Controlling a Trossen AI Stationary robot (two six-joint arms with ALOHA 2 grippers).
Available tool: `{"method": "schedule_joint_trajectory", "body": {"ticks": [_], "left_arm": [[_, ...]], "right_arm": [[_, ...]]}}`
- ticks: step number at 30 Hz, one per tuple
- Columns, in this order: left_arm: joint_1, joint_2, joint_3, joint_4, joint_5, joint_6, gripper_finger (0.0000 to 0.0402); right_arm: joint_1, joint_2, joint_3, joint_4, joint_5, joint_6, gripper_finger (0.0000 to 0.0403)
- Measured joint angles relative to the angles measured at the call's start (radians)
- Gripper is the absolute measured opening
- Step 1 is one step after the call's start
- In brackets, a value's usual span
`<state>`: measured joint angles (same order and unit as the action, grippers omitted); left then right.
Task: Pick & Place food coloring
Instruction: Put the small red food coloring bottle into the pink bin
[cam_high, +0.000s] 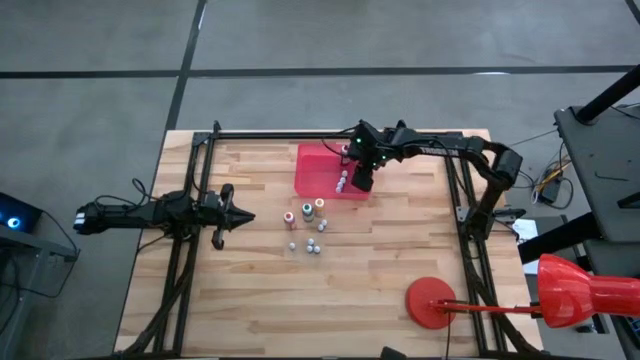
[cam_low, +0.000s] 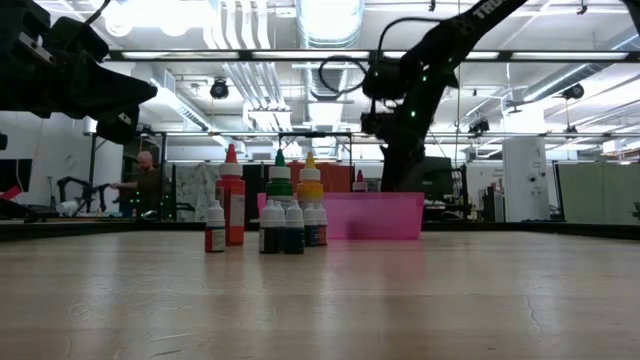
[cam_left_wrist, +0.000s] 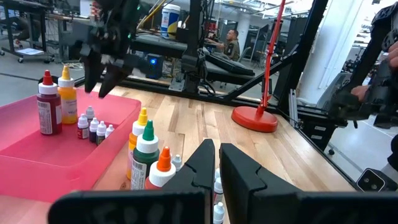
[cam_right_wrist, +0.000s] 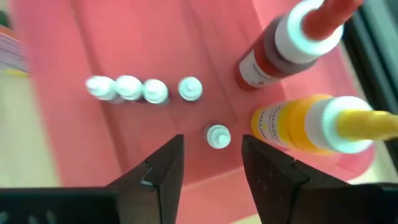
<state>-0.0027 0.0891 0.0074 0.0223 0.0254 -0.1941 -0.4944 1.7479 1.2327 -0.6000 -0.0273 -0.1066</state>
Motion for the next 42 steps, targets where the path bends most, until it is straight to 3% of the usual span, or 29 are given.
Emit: {"method": "schedule_joint_trajectory", "body": {"ticks": [17,30,42], "left_arm": [[0.000,0.000,0.000,0.000,0.000,0.000,0.0000],[0.000,0.000,0.000,0.000,0.000,0.000,0.0000],[0.000,0.000,0.000,0.000,0.000,0.000,0.0000]], "right_arm": [[0.131,-0.157,0.000,-0.021,-0.005,0.003,0.0157],[0.291,-0.145,-0.007,-0.016,-0.186,-0.040,0.0155],[0.382,-0.144,-0.014,-0.010,-0.193,-0.196,0.0161]]}}
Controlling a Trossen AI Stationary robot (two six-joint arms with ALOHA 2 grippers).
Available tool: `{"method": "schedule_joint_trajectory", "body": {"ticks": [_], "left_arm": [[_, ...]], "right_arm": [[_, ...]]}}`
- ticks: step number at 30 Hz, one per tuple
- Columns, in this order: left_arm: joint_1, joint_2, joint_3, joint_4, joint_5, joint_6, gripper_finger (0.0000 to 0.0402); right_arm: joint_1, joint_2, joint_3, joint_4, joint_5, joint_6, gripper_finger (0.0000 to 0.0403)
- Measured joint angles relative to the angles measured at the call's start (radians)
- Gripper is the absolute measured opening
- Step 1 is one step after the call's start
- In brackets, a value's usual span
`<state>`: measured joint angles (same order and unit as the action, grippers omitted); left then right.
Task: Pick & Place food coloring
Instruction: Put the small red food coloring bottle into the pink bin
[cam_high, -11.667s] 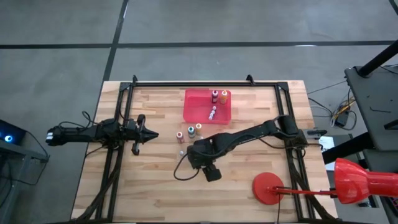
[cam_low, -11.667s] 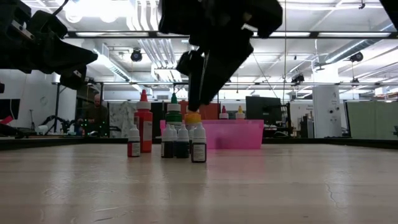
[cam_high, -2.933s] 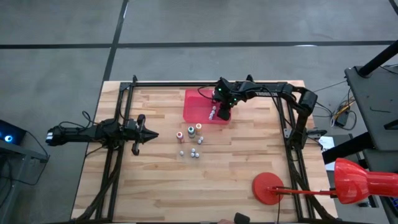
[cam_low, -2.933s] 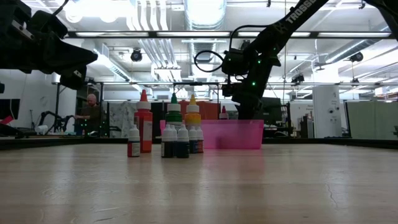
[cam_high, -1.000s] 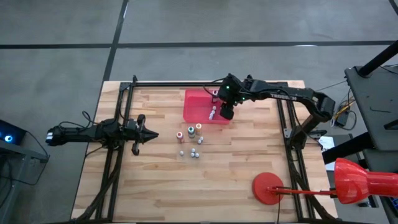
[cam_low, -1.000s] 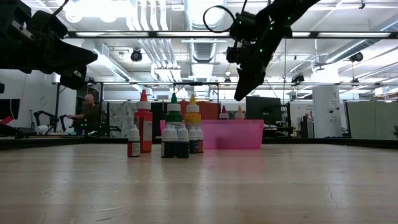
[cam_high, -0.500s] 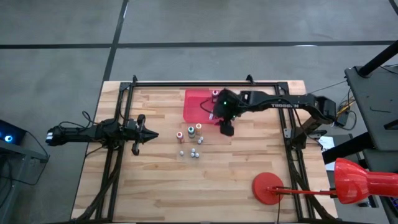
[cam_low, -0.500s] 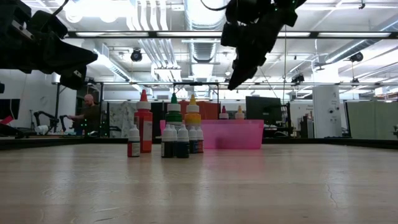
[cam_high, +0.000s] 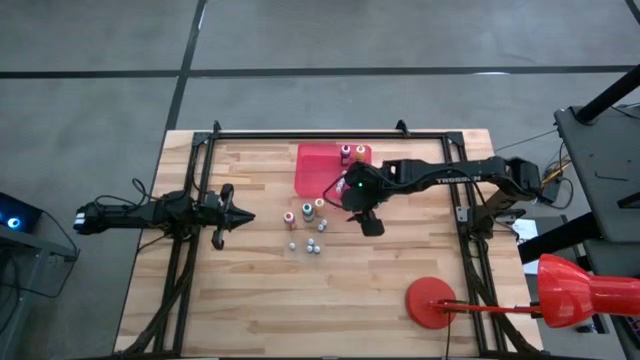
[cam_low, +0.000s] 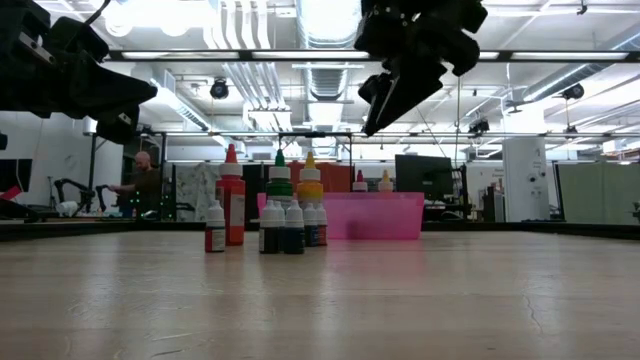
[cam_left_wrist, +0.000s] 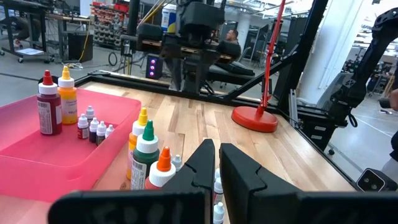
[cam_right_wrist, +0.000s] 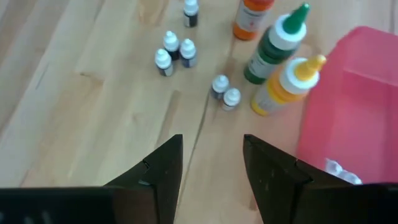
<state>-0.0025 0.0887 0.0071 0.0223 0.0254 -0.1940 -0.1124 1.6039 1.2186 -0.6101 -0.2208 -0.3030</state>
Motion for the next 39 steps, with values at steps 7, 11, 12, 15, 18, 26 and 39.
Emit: {"method": "schedule_joint_trajectory", "body": {"ticks": [7,11,12,15,18,26,39], "left_arm": [[0.000,0.000,0.000,0.000,0.000,0.000,0.0000],[0.000,0.000,0.000,0.000,0.000,0.000,0.0000],[0.000,0.000,0.000,0.000,0.000,0.000,0.0000],[0.000,0.000,0.000,0.000,0.000,0.000,0.0000],[0.000,0.000,0.000,0.000,0.000,0.000,0.0000],[0.000,0.000,0.000,0.000,0.000,0.000,0.0000],[0.000,0.000,0.000,0.000,0.000,0.000,0.0000]], "right_arm": [[0.042,0.034,0.019,0.036,0.004,0.100,0.0162],[0.052,0.082,0.081,0.035,0.003,0.127,0.0162],[0.052,0.095,0.098,0.031,0.003,0.123,0.0162],[0.052,0.131,0.140,0.006,0.006,0.121,0.0162],[0.052,0.161,0.170,0.002,0.008,0.111,0.0162],[0.047,0.253,0.231,-0.044,0.009,0.004,0.0162],[0.034,0.340,0.247,-0.044,0.010,-0.101,0.0162]]}}
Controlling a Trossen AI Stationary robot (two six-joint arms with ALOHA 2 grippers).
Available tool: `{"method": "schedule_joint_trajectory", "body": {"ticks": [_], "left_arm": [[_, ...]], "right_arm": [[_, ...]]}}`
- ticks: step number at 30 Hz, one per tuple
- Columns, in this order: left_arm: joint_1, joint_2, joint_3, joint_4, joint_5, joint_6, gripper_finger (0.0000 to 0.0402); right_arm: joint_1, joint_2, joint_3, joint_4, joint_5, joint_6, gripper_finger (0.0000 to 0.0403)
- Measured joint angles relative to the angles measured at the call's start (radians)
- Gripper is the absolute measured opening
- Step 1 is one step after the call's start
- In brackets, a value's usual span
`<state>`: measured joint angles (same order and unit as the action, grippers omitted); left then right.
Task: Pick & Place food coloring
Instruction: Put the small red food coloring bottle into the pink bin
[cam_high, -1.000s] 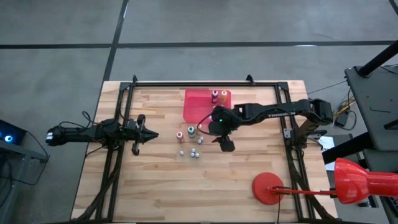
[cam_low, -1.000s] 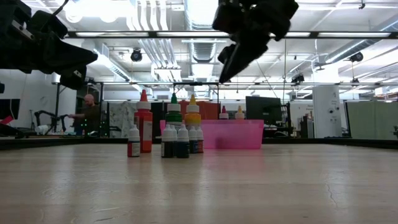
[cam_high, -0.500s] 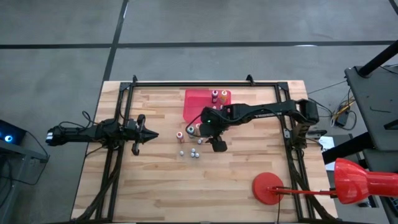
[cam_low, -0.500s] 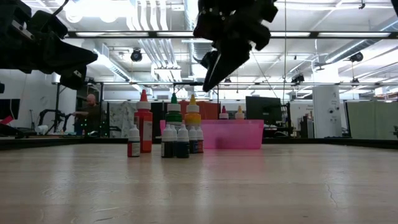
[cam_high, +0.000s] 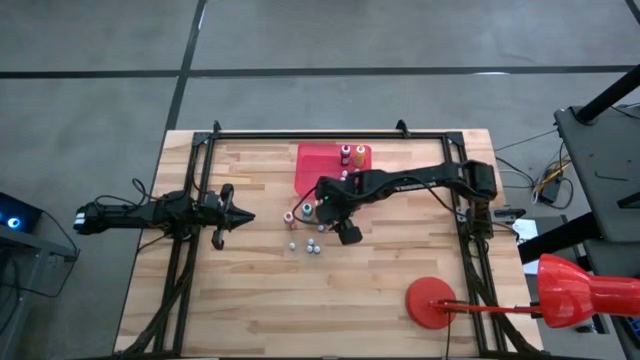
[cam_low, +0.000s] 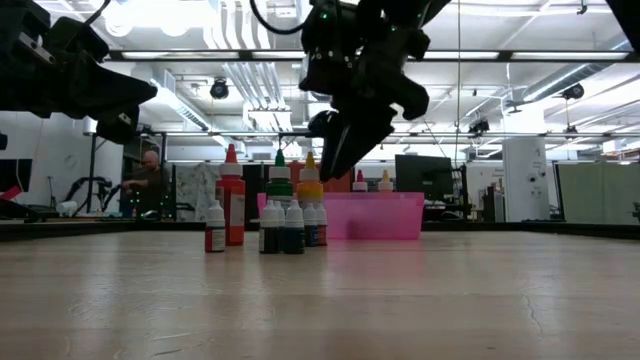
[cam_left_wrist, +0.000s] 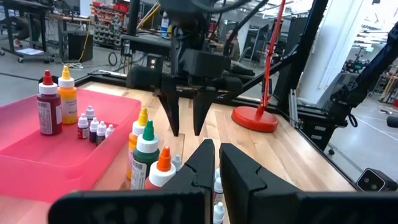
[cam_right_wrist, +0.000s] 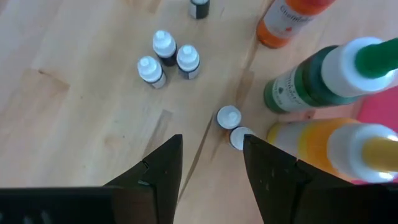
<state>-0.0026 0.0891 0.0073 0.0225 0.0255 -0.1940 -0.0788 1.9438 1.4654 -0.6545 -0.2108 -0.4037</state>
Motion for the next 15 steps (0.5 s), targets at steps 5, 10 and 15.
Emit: {"method": "schedule_joint_trajectory", "body": {"ticks": [5,10,15], "left_arm": [[0.000,0.000,0.000,0.000,0.000,0.000,0.0000],[0.000,0.000,0.000,0.000,0.000,0.000,0.0000],[0.000,0.000,0.000,0.000,0.000,0.000,0.0000]], "right_arm": [[-0.001,0.012,-0.001,0.005,0.001,0.005,0.0162],[-0.004,0.017,-0.002,0.008,0.001,0.015,0.0162],[-0.005,0.018,-0.005,0.015,0.004,-0.004,0.0162]]}}
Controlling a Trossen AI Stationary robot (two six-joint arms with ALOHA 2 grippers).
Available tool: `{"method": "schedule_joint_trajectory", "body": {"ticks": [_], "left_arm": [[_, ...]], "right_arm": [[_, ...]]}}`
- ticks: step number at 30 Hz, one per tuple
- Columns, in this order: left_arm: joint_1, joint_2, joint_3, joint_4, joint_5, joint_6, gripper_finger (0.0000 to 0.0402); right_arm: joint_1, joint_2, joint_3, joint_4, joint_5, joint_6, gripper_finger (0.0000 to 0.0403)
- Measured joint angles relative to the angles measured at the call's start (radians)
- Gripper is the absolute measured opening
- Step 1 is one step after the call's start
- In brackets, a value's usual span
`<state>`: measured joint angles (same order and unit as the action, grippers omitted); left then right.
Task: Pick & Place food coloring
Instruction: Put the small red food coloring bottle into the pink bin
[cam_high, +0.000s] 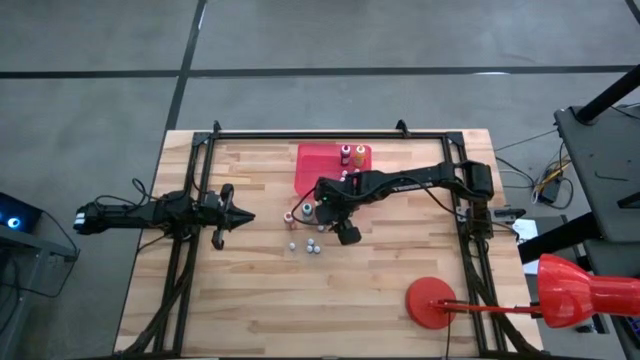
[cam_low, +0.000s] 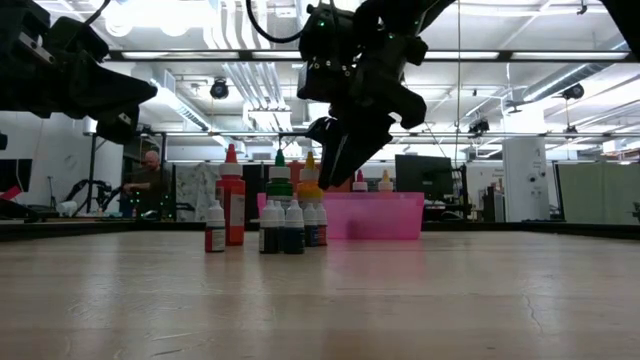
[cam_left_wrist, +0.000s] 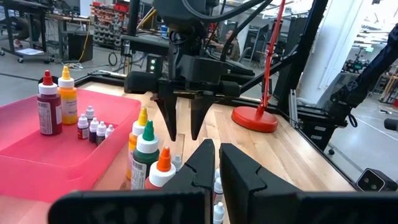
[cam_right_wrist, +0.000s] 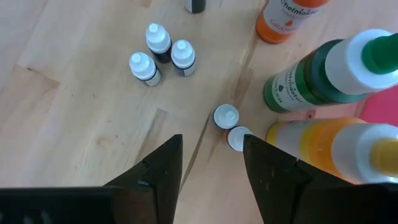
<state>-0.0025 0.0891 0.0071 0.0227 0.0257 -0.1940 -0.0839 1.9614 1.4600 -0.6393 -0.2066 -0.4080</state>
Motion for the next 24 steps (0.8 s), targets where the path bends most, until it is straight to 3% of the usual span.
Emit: {"method": "schedule_joint_trajectory", "body": {"ticks": [11,24], "left_arm": [[0.000,0.000,0.000,0.000,0.000,0.000,0.0000],[0.000,0.000,0.000,0.000,0.000,0.000,0.0000]], "right_arm": [[-0.020,-0.012,-0.003,0.021,0.051,0.151,0.0162],[-0.019,-0.038,-0.064,0.085,0.050,0.204,0.0162]]}}
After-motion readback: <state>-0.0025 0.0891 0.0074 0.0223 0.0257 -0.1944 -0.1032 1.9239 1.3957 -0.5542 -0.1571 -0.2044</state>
